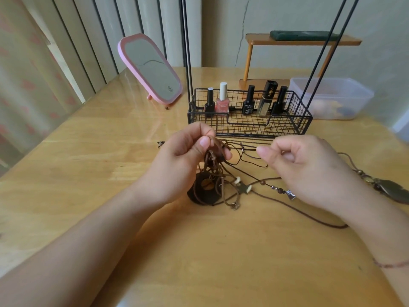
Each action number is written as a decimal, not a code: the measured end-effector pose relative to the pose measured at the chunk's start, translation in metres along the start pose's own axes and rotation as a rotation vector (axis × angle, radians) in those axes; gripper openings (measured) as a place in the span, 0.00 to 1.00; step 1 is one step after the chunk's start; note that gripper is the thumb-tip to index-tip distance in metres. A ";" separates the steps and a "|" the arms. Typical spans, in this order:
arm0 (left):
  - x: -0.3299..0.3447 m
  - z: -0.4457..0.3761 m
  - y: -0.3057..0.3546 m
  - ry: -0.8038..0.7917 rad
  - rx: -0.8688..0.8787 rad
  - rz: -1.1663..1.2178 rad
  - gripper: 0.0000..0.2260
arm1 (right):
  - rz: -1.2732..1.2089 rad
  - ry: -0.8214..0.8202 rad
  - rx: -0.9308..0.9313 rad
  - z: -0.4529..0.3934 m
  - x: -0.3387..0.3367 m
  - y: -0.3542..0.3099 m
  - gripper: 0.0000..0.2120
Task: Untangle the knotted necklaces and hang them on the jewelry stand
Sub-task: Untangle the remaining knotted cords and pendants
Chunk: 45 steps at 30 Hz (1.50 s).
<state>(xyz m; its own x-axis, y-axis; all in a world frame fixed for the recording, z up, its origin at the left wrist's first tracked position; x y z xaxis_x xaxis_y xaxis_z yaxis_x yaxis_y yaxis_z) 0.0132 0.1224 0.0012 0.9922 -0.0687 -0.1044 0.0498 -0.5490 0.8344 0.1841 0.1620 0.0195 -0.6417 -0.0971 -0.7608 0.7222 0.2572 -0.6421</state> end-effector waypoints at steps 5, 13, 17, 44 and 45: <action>-0.007 0.001 -0.004 0.065 -0.071 0.011 0.07 | 0.123 -0.013 0.101 -0.004 0.001 0.012 0.23; -0.031 0.004 -0.007 0.260 -0.152 -0.098 0.14 | 0.286 -0.028 0.176 -0.011 -0.003 0.029 0.21; -0.027 0.004 -0.005 0.254 -0.158 -0.128 0.13 | 0.240 0.023 0.164 -0.016 -0.005 0.029 0.19; -0.051 0.012 -0.006 0.578 -0.221 -0.015 0.12 | -0.013 -0.315 -0.237 0.002 0.035 -0.006 0.08; -0.050 0.012 -0.008 0.571 -0.231 -0.008 0.12 | -0.150 -0.333 -0.235 0.003 0.029 -0.011 0.09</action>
<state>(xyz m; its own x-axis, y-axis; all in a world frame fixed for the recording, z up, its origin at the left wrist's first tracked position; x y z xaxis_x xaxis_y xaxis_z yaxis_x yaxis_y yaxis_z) -0.0379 0.1197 -0.0066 0.8932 0.4267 0.1423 0.0174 -0.3488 0.9371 0.1585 0.1537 0.0040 -0.5893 -0.4450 -0.6743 0.5240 0.4247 -0.7382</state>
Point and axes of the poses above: each hand's wrist, its own z-axis away from the middle knuckle, its own x-axis out of the palm, y = z × x, the point moved 9 cm from there along -z, towards the middle knuckle, and after that the axes turned 12 degrees about x, right-handed, at the moved point
